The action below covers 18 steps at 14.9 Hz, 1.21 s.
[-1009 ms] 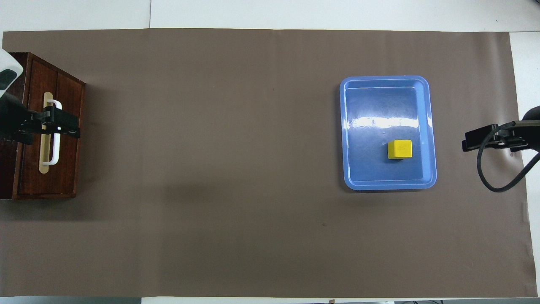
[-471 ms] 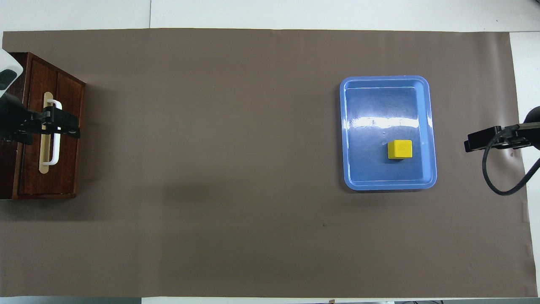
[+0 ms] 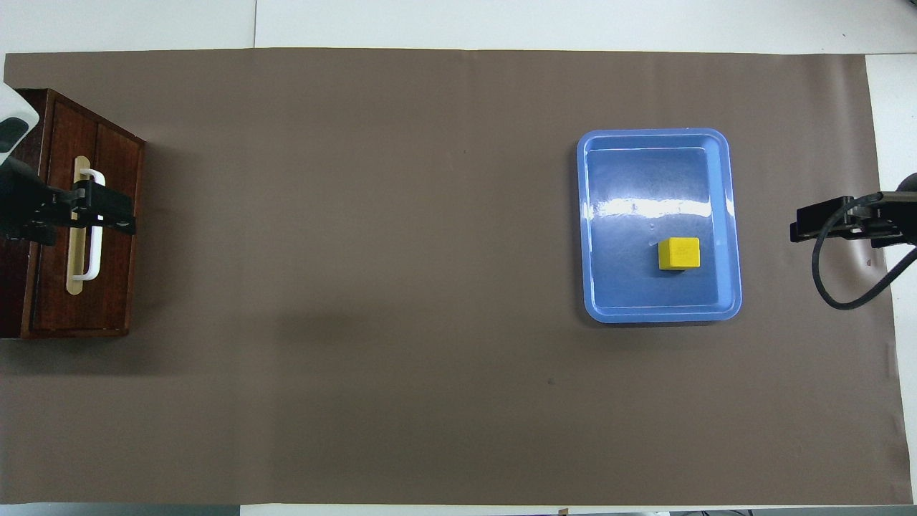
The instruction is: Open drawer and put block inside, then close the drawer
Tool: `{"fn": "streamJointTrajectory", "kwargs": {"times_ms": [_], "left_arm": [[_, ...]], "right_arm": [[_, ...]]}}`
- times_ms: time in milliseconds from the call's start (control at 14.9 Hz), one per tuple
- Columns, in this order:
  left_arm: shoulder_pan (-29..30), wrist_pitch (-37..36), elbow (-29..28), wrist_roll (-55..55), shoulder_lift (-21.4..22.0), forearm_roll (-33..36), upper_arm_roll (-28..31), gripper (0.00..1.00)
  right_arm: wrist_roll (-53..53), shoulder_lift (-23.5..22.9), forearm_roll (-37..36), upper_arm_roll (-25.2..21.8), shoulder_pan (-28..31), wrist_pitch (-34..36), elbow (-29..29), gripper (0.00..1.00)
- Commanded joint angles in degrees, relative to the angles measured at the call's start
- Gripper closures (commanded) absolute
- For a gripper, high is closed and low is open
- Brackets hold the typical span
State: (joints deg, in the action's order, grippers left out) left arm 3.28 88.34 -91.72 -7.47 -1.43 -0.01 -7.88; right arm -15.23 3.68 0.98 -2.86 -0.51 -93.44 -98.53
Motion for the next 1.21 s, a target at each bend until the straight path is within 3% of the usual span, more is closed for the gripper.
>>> {"fn": "streamJointTrajectory", "kwargs": {"times_ms": [0, 269, 471, 740, 1143], "left_arm": [[-0.5, 0.0, -0.1, 0.1, 0.6, -0.7, 0.7, 0.0], [-0.5, 0.0, -0.1, 0.1, 0.6, -0.8, 0.7, 0.0], [-0.5, 0.0, -0.1, 0.1, 0.6, -0.7, 0.7, 0.0], [-0.5, 0.0, -0.1, 0.1, 0.6, -0.8, 0.7, 0.0], [-0.5, 0.0, -0.1, 0.1, 0.6, -0.8, 0.7, 0.0]], "right_arm": [[-8.2, -0.5, 0.1, 0.2, 0.8, -1.5, -0.9, 0.0], [-16.3, -4.3, 0.1, 0.1, 1.8, -4.3, 0.1, 0.0], [-27.0, -9.2, 0.8, 0.2, 1.7, -5.1, 4.1, 0.0], [-41.9, -12.6, 1.2, 0.6, 0.8, -8.2, 4.8, 0.0], [-56.9, -15.6, 14.4, 0.0, 2.1, -10.4, 4.8, 0.0]]}}
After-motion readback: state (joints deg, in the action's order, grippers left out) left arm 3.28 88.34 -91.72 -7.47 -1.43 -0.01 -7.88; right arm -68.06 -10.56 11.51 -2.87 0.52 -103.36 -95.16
